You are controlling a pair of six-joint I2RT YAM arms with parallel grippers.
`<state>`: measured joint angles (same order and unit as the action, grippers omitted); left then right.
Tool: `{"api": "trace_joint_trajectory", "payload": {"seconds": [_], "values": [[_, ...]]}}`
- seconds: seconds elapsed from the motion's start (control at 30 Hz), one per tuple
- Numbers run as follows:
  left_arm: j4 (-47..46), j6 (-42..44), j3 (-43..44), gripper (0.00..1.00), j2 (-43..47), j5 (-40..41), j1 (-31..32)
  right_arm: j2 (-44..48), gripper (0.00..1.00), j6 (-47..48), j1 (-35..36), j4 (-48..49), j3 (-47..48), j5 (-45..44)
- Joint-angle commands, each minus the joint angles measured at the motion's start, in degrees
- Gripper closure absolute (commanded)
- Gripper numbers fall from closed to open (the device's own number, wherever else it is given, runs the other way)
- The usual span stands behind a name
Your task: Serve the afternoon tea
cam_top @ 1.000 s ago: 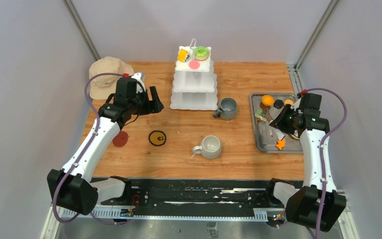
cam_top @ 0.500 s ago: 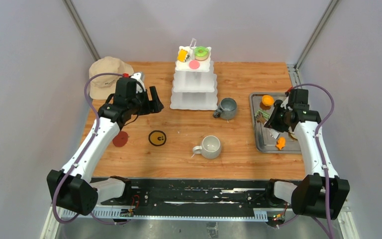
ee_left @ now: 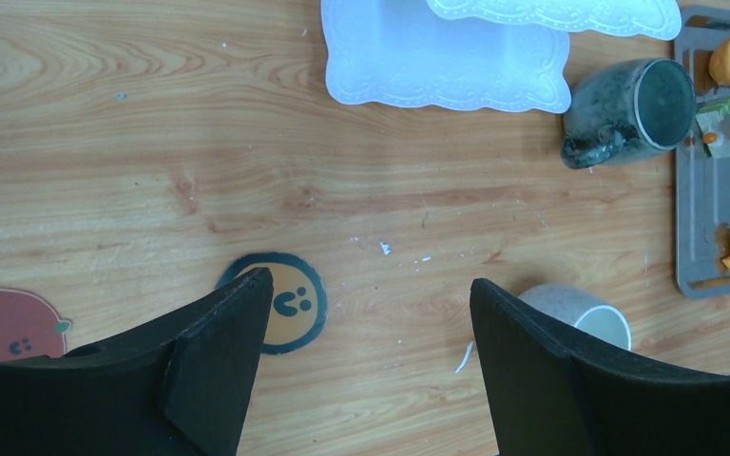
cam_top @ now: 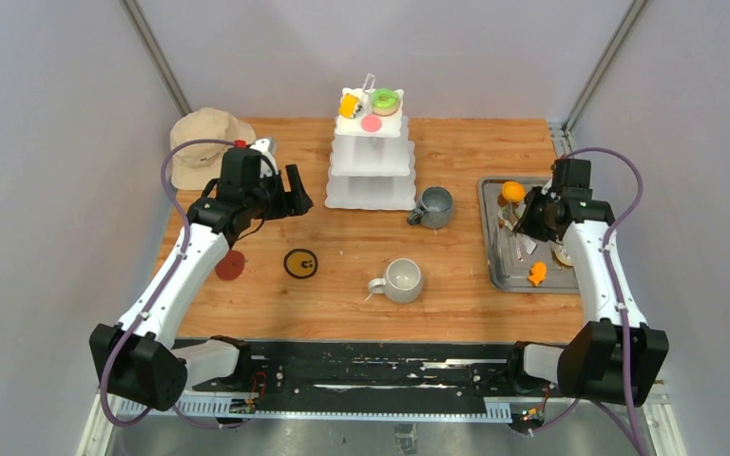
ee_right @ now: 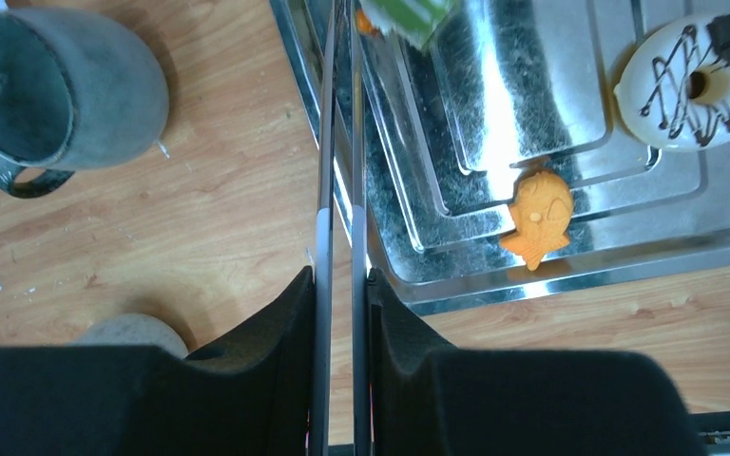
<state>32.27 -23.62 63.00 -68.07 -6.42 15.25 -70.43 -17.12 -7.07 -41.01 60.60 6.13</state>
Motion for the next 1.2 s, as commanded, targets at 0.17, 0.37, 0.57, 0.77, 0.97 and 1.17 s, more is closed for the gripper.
{"api": "trace_joint_trajectory", "payload": {"seconds": [0.17,0.37,0.57,0.77,0.97,1.17], "values": [[-0.43,0.32,0.68,0.2,0.02,-0.11,0.38,3.33,0.99,-1.2,0.05,2.02,1.61,-11.73],[-0.48,0.66,1.06,0.2,-0.26,-0.51,0.37,2.22,0.99,-1.96,-2.23,5.09,-0.94,-14.36],[-0.13,1.02,0.81,0.2,0.05,0.01,0.39,-1.75,0.99,-0.82,-2.33,5.34,-0.66,-8.63],[-0.37,0.86,0.44,0.2,0.13,-0.01,0.4,-1.16,0.99,-0.27,-2.25,3.56,-2.09,-5.03],[-0.47,0.87,0.52,0.2,-0.04,-0.18,0.4,2.85,1.0,-0.15,-2.21,-0.57,-3.41,-1.98],[-0.97,0.43,0.53,0.2,-0.3,-0.86,0.4,6.12,1.0,0.64,-2.2,-4.21,-2.54,0.75]]}}
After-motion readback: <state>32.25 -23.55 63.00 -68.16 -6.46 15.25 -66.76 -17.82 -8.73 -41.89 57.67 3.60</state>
